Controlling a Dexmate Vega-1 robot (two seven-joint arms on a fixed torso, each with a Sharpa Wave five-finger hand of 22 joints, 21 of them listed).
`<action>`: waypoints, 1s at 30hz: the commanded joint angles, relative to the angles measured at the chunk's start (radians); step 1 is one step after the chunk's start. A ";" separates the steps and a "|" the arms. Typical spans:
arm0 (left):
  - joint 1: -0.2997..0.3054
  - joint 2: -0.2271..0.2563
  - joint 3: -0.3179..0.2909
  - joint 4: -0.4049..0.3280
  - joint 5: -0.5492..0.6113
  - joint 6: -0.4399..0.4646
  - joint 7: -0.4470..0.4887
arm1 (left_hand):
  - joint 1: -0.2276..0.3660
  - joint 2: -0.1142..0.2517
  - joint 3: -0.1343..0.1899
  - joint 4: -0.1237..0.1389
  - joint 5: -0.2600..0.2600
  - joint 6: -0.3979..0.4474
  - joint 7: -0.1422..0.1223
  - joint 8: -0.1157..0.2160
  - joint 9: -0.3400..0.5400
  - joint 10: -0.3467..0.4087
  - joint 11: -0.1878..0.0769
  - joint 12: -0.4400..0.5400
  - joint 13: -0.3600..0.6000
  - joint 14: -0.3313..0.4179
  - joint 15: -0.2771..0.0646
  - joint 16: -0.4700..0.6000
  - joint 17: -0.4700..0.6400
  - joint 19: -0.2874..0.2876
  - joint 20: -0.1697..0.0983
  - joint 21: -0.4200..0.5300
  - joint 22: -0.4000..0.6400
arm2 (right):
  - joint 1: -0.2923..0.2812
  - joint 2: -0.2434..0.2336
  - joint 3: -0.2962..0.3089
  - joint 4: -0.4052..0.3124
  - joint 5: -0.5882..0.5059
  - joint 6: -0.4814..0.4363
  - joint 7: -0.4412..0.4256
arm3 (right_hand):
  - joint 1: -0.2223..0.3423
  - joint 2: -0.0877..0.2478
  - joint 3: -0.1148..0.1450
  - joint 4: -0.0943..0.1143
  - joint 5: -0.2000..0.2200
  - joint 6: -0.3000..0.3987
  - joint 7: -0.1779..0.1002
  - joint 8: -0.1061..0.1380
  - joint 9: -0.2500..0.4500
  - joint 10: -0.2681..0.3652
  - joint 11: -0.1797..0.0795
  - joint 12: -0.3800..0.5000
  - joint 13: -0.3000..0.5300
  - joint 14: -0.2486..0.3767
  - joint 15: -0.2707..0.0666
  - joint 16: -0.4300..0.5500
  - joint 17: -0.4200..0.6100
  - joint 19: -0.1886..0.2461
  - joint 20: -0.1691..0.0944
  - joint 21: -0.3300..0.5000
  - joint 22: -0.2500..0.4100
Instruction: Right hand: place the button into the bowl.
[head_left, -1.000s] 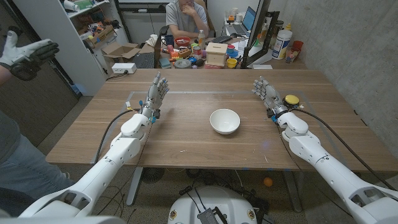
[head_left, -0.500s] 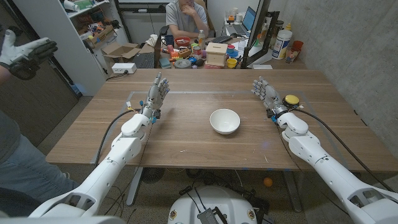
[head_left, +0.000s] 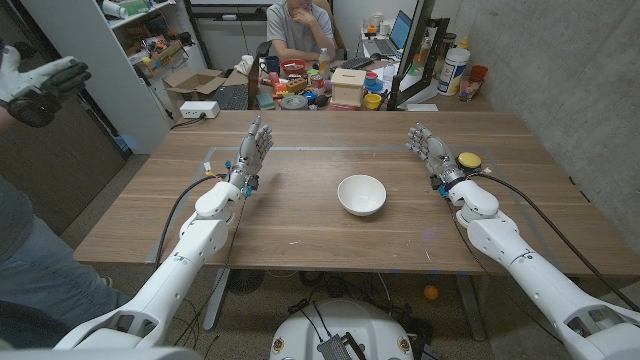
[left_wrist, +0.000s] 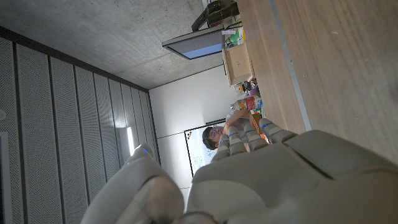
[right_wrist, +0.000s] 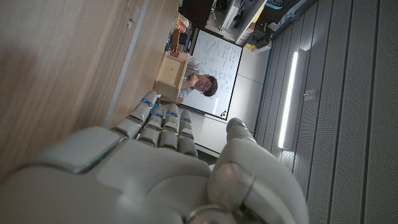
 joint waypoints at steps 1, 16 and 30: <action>-0.002 -0.022 -0.024 -0.001 0.025 0.015 -0.014 | 0.002 0.013 0.001 -0.007 0.006 0.002 -0.011 0.005 0.003 -0.004 -0.002 0.002 0.002 -0.008 -0.002 -0.002 0.003 -0.010 -0.023 0.001 0.002 | -0.038 -0.060 0.021 -0.074 -0.050 -0.018 -0.057 | 0.022 0.001 0.005 -0.015 0.008 0.006 -0.003 0.005 0.001 0.014 0.001 0.007 0.004 0.006 0.002 0.004 0.001 0.005 0.002 -0.010 0.002; -0.011 -0.034 -0.031 0.009 0.037 0.024 -0.038 | 0.008 0.021 0.000 -0.010 0.011 0.013 -0.016 0.008 0.003 0.007 -0.008 0.006 -0.005 0.000 -0.004 0.001 0.003 -0.008 -0.007 0.003 0.002 | -0.089 -0.141 0.044 -0.168 -0.113 -0.066 -0.138 | 0.056 -0.006 0.012 -0.042 0.008 0.019 -0.008 0.009 0.002 0.021 -0.001 0.010 0.007 -0.002 0.004 0.001 0.000 0.002 0.011 -0.023 0.002; -0.002 -0.035 -0.038 -0.009 0.049 0.050 -0.030 | 0.012 0.027 -0.003 -0.014 0.017 0.023 -0.021 0.009 0.003 0.014 -0.014 0.008 -0.010 0.005 -0.006 0.001 0.003 -0.014 0.024 0.002 0.002 | -0.114 -0.205 0.066 -0.197 -0.138 -0.080 -0.137 | 0.100 -0.018 0.019 -0.074 0.006 0.017 -0.044 0.008 0.004 0.014 -0.009 0.011 0.011 -0.012 0.008 -0.001 -0.001 -0.005 0.029 -0.042 0.002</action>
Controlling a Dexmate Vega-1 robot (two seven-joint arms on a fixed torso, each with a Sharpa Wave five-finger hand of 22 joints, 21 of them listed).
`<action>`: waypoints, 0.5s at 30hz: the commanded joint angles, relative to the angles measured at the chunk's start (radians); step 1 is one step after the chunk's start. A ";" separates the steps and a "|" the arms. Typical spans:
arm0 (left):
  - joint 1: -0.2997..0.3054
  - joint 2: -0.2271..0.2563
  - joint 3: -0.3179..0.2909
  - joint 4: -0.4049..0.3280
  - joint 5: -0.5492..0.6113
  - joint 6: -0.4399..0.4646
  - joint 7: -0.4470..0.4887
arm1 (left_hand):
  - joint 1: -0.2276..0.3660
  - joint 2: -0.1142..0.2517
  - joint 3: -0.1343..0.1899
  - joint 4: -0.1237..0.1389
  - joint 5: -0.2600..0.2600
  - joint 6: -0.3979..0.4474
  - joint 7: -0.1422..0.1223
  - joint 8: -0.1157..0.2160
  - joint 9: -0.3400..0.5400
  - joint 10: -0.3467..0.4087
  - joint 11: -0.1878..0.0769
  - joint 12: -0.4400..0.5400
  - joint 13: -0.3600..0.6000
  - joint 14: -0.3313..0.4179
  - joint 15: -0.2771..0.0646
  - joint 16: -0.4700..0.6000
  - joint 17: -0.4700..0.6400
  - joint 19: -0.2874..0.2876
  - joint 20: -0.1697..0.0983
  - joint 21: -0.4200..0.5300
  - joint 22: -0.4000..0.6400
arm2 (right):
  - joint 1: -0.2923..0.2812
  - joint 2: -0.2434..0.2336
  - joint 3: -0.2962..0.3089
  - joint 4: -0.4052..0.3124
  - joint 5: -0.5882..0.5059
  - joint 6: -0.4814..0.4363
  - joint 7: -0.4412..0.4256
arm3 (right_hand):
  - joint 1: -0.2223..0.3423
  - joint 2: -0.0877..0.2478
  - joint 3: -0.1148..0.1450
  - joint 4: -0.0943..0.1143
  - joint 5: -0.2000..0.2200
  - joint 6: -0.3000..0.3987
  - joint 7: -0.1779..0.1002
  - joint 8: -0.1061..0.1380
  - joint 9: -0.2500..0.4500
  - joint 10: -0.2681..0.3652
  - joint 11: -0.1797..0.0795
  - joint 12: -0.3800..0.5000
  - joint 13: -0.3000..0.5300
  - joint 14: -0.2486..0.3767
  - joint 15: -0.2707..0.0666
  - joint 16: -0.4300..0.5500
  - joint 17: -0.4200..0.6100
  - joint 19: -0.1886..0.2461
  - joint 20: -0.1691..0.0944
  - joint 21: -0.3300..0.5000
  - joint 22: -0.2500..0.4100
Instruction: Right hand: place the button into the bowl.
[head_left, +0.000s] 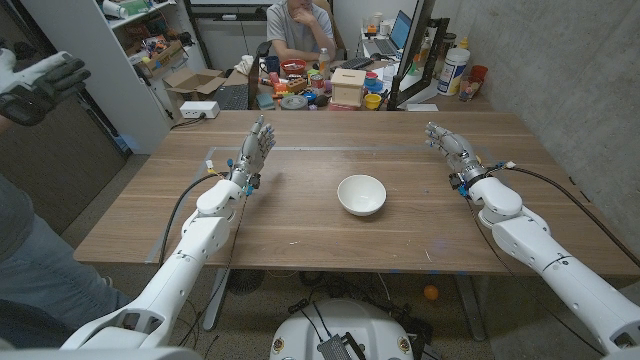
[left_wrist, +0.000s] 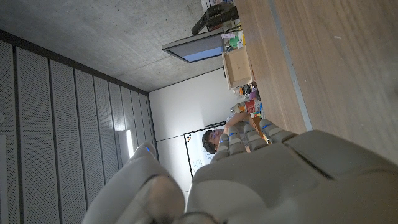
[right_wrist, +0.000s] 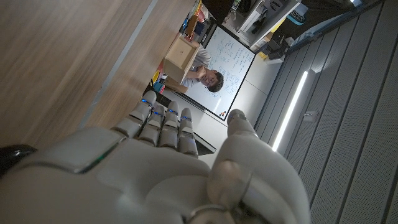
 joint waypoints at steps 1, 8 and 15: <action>0.006 -0.004 -0.007 -0.011 0.005 0.020 -0.003 | 0.005 0.009 0.004 -0.006 0.005 0.004 -0.002 0.006 0.004 0.004 -0.006 0.008 -0.001 0.001 -0.003 0.001 0.003 -0.006 0.010 0.002 0.003 | -0.024 -0.056 0.020 -0.029 -0.025 -0.010 -0.006 | 0.021 -0.003 0.003 -0.015 0.002 0.003 -0.021 0.000 0.005 -0.001 -0.007 0.003 0.003 -0.004 0.005 0.000 0.002 0.005 0.010 -0.006 0.002; 0.006 -0.005 -0.009 -0.012 0.004 0.016 -0.016 | 0.007 0.011 0.001 -0.008 0.008 0.004 -0.003 0.004 0.004 -0.001 -0.005 0.006 -0.004 0.000 0.006 0.000 0.004 -0.017 0.050 0.000 0.003 | -0.031 -0.093 0.023 -0.060 -0.051 -0.055 -0.021 | 0.043 -0.016 0.003 -0.027 0.000 -0.008 -0.045 -0.003 0.005 -0.020 -0.018 -0.002 0.005 -0.016 0.023 -0.003 0.002 0.007 0.048 -0.017 0.002; 0.011 -0.005 -0.009 -0.021 0.004 0.018 -0.020 | 0.007 0.012 -0.001 -0.008 0.009 0.004 -0.003 0.004 0.004 -0.001 -0.008 0.006 -0.005 0.000 0.008 0.001 0.004 -0.019 0.069 0.000 0.004 | -0.048 -0.127 0.030 -0.095 -0.111 -0.094 -0.073 | 0.060 -0.022 0.004 -0.033 0.000 -0.015 -0.053 -0.004 0.006 -0.035 -0.024 -0.005 0.006 -0.028 0.031 -0.004 0.002 0.010 0.074 -0.025 0.002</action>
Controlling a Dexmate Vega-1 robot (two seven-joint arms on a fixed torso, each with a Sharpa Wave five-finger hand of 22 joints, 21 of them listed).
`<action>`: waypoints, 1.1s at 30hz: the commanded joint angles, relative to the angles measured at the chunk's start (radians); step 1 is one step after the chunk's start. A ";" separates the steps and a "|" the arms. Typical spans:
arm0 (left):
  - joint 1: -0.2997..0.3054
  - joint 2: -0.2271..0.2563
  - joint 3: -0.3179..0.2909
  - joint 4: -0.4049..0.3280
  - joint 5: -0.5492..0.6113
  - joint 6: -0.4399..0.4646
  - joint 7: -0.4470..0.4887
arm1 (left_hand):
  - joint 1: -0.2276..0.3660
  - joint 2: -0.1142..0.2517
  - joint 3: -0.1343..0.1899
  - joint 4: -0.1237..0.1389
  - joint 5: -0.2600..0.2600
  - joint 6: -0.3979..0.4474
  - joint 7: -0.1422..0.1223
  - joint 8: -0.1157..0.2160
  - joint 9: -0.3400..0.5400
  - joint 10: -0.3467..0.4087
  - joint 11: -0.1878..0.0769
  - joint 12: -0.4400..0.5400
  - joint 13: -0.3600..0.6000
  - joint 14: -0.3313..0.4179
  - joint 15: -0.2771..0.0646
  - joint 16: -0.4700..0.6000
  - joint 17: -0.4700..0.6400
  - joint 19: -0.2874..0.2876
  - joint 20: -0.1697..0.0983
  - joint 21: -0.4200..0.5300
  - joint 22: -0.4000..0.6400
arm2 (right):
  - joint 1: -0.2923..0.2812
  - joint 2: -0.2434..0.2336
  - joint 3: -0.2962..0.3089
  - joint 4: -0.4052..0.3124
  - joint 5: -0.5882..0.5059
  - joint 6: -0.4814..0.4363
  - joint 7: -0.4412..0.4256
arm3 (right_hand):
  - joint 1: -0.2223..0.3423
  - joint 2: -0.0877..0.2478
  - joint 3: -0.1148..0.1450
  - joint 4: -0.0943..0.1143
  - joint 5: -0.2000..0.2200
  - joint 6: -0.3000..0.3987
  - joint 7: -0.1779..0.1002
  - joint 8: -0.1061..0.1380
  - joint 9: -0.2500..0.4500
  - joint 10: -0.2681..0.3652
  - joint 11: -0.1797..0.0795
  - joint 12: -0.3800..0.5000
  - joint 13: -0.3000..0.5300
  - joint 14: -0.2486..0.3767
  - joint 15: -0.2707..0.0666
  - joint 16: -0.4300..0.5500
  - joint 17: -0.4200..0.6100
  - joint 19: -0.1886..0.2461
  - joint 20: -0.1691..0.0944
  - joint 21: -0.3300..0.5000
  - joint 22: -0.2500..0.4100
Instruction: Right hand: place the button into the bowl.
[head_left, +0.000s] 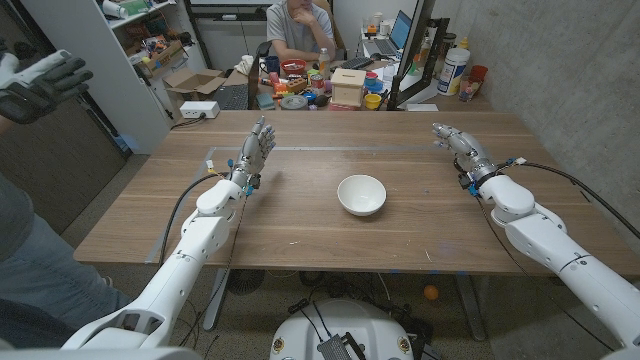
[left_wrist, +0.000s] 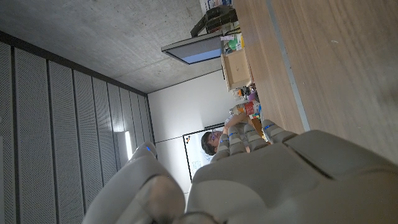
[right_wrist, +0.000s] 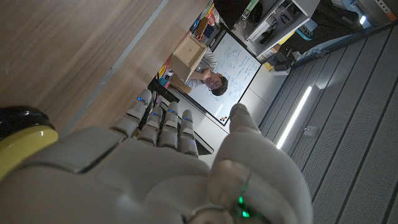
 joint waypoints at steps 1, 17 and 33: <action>0.008 -0.002 -0.003 -0.012 0.000 0.004 -0.011 | 0.003 0.008 0.002 -0.005 0.006 0.003 -0.001 0.004 0.004 0.000 -0.009 0.006 -0.001 -0.002 0.005 0.001 0.002 -0.003 0.013 0.001 0.004 | -0.029 -0.068 0.016 -0.058 -0.072 -0.052 -0.059 | 0.018 -0.003 0.003 -0.009 0.000 0.004 -0.013 -0.003 0.001 -0.008 -0.005 -0.004 0.005 -0.002 0.008 -0.001 0.002 0.004 0.020 -0.006 0.002; 0.019 0.000 -0.001 -0.023 0.002 0.005 -0.007 | 0.004 0.011 -0.002 -0.006 0.008 0.009 0.001 0.005 0.005 0.004 -0.010 0.008 -0.002 0.002 0.004 0.003 0.002 -0.004 0.024 0.003 0.005 | -0.052 -0.149 0.026 -0.149 -0.242 -0.213 -0.160 | 0.051 -0.033 0.000 -0.016 0.012 0.032 -0.037 0.007 0.003 -0.024 -0.025 -0.004 0.007 0.006 0.016 0.004 0.002 0.006 0.072 -0.025 0.002; 0.038 0.003 0.004 -0.041 0.014 -0.005 0.012 | 0.004 0.012 -0.006 -0.006 0.010 0.020 -0.002 0.008 0.005 0.010 -0.016 0.010 -0.003 0.010 0.005 0.005 0.003 -0.002 0.038 0.005 0.005 | -0.019 -0.253 -0.020 -0.243 -0.465 -0.457 -0.141 | 0.088 -0.049 0.004 -0.017 0.020 0.034 -0.059 0.006 0.004 -0.055 -0.038 -0.009 0.008 -0.001 0.022 0.002 0.002 0.016 0.124 -0.039 0.003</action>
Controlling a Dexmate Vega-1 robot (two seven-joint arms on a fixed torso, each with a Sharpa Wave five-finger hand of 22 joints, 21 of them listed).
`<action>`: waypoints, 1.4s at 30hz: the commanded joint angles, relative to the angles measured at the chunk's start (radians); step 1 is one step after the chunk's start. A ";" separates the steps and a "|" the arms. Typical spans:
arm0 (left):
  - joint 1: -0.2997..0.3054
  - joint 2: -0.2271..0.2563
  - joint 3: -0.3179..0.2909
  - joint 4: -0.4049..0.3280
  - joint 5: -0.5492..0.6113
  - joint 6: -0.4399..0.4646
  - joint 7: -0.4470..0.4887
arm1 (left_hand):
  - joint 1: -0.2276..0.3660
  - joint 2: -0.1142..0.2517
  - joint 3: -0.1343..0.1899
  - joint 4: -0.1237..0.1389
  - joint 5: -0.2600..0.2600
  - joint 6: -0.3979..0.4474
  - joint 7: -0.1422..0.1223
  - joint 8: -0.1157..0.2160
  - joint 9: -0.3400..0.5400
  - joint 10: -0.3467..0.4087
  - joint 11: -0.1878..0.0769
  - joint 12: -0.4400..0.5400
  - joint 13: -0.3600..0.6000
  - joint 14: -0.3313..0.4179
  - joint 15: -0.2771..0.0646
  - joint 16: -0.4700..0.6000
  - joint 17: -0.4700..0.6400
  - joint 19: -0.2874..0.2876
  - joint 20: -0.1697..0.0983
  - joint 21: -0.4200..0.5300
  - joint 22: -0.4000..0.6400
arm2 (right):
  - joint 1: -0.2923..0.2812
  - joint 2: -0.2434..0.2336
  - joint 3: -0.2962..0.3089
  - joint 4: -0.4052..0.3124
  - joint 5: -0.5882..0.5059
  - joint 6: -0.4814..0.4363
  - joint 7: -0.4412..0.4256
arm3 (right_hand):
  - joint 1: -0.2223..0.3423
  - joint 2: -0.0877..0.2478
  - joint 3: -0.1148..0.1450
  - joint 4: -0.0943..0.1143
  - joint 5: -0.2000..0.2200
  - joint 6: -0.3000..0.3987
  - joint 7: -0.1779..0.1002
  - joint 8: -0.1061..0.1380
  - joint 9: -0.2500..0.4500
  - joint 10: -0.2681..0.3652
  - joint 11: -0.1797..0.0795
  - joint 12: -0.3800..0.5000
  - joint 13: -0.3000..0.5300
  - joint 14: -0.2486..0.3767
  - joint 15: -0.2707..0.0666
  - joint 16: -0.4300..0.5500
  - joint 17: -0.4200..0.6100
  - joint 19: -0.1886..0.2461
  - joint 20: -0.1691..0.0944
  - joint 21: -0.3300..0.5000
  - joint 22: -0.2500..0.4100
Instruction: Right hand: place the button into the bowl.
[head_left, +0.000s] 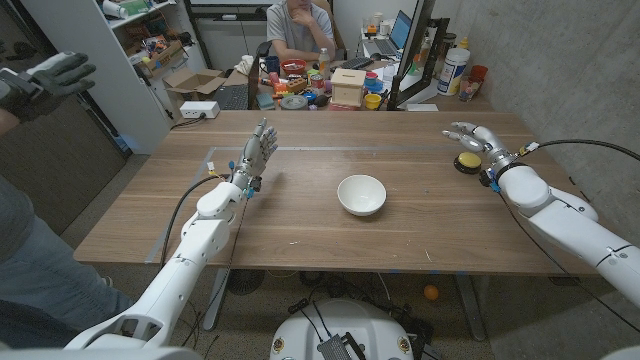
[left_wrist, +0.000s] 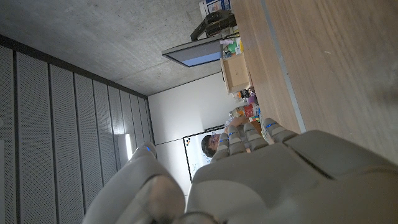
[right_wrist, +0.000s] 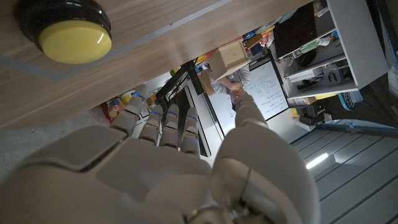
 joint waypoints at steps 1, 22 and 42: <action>0.014 0.001 0.003 -0.015 0.005 -0.012 0.013 | 0.004 0.012 -0.002 -0.002 0.011 0.004 -0.004 0.008 0.005 0.004 -0.010 0.010 0.001 0.004 0.000 0.005 0.003 -0.001 0.009 0.004 0.005 | 0.025 -0.066 -0.037 -0.065 -0.169 -0.178 0.009 | 0.020 -0.008 0.004 -0.001 0.006 -0.002 -0.014 0.005 0.005 -0.017 -0.003 -0.003 0.004 -0.004 0.017 0.004 0.003 -0.002 0.024 -0.010 0.003; 0.028 0.016 0.015 -0.055 0.016 -0.009 0.042 | 0.006 0.016 -0.007 -0.003 0.015 -0.020 -0.011 -0.003 0.005 -0.010 -0.014 0.004 0.000 0.006 0.022 0.005 0.004 -0.001 0.017 0.006 0.006 | 0.165 -0.107 -0.179 -0.094 -0.415 -0.432 0.228 | 0.048 -0.036 -0.003 0.008 0.014 -0.052 -0.038 -0.010 0.007 -0.086 0.015 -0.011 0.003 -0.028 0.050 0.001 0.003 0.017 0.064 -0.031 0.006; 0.050 0.021 0.011 -0.077 0.005 -0.005 0.063 | 0.008 0.019 -0.012 -0.004 0.018 -0.029 -0.023 -0.005 0.006 -0.015 -0.025 0.004 0.000 0.011 0.032 0.005 0.004 -0.001 0.026 0.008 0.006 | 0.303 -0.047 -0.308 -0.014 -0.632 -0.525 0.444 | 0.043 -0.072 -0.022 0.016 0.021 -0.124 -0.030 -0.021 0.007 -0.136 0.028 -0.015 0.002 -0.046 0.067 0.001 0.004 0.042 0.066 -0.042 0.008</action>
